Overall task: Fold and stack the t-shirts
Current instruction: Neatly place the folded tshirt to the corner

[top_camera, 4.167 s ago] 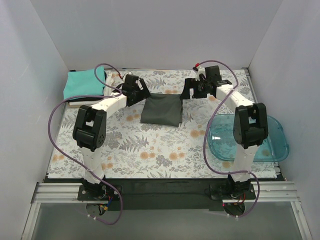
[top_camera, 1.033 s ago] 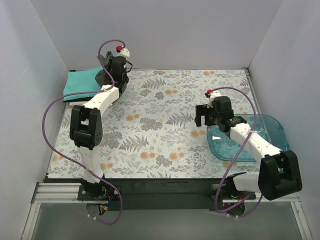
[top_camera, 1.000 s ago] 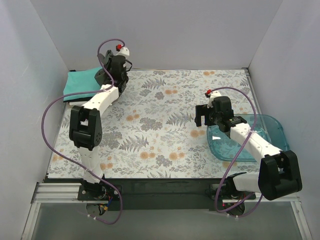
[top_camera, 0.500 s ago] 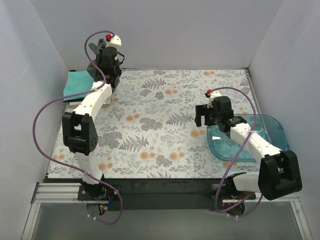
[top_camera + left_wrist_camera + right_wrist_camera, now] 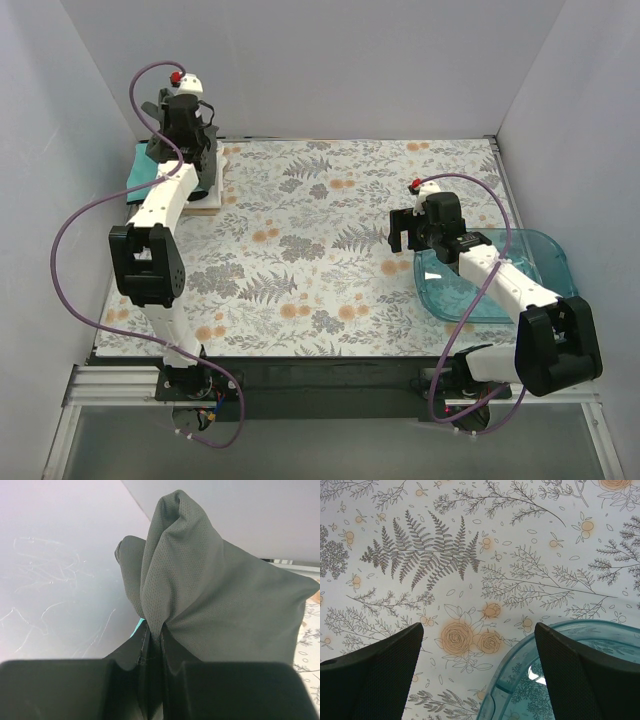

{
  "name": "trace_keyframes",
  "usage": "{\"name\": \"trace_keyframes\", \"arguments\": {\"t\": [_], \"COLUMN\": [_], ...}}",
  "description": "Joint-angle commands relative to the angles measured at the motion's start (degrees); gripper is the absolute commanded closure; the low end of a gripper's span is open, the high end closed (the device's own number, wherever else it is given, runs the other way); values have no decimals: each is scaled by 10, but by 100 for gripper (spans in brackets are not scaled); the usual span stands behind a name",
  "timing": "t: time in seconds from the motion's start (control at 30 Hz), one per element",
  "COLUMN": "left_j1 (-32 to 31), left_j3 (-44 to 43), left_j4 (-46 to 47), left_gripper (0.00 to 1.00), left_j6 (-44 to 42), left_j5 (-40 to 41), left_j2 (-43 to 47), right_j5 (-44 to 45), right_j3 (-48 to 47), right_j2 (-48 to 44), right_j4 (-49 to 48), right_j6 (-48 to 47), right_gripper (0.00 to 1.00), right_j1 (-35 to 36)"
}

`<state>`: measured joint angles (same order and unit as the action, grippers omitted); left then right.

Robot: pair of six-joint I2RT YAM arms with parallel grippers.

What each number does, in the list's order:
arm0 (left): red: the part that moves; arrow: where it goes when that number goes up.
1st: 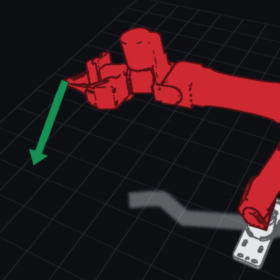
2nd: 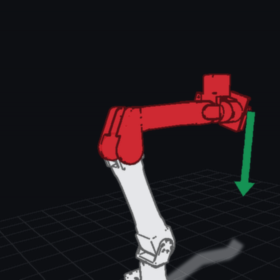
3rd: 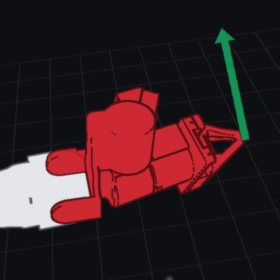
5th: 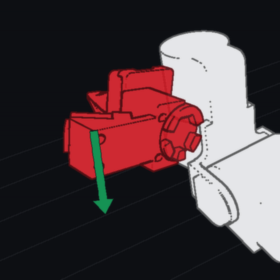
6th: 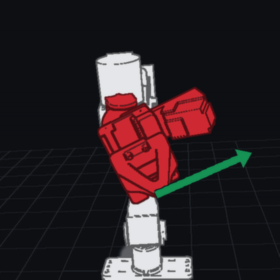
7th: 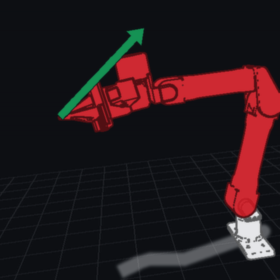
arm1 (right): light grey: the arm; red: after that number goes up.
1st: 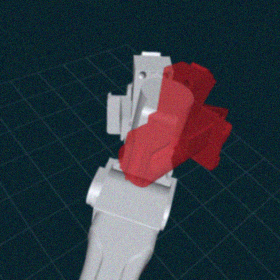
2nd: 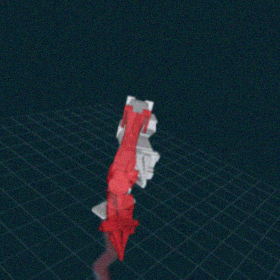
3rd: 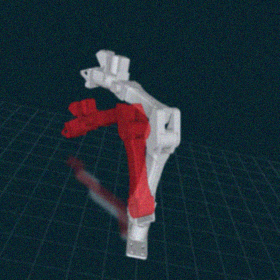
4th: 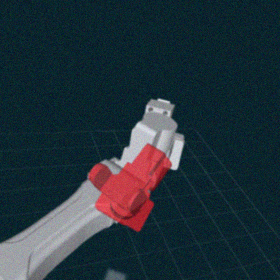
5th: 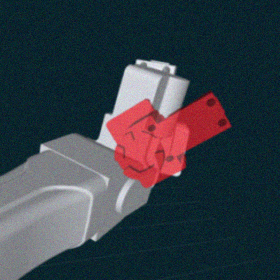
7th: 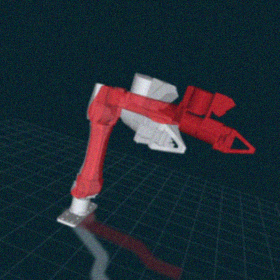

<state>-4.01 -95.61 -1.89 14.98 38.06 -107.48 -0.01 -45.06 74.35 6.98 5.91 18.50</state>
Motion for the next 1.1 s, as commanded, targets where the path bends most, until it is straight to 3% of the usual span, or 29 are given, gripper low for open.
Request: {"name": "trace_keyframes", "arguments": {"t": [0.0, 0.47, 1.07], "left_j1": [22, 105, 136], "left_j3": [-1, 13, -41], "left_j4": [0, 94, 125], "left_gripper": [100, 100, 100], "left_j6": [15, 39, 42], "left_j5": [-23, -41, -12], "left_j2": [5, -76, -168], "right_j5": [6, 28, 43], "right_j3": [6, 8, 8], "right_j2": [5, 12, 21], "right_j4": [7, 7, 10], "right_j6": [0, -1, -1], "right_gripper": [2, 2, 2], "right_j1": [-1, -1, -1]}}
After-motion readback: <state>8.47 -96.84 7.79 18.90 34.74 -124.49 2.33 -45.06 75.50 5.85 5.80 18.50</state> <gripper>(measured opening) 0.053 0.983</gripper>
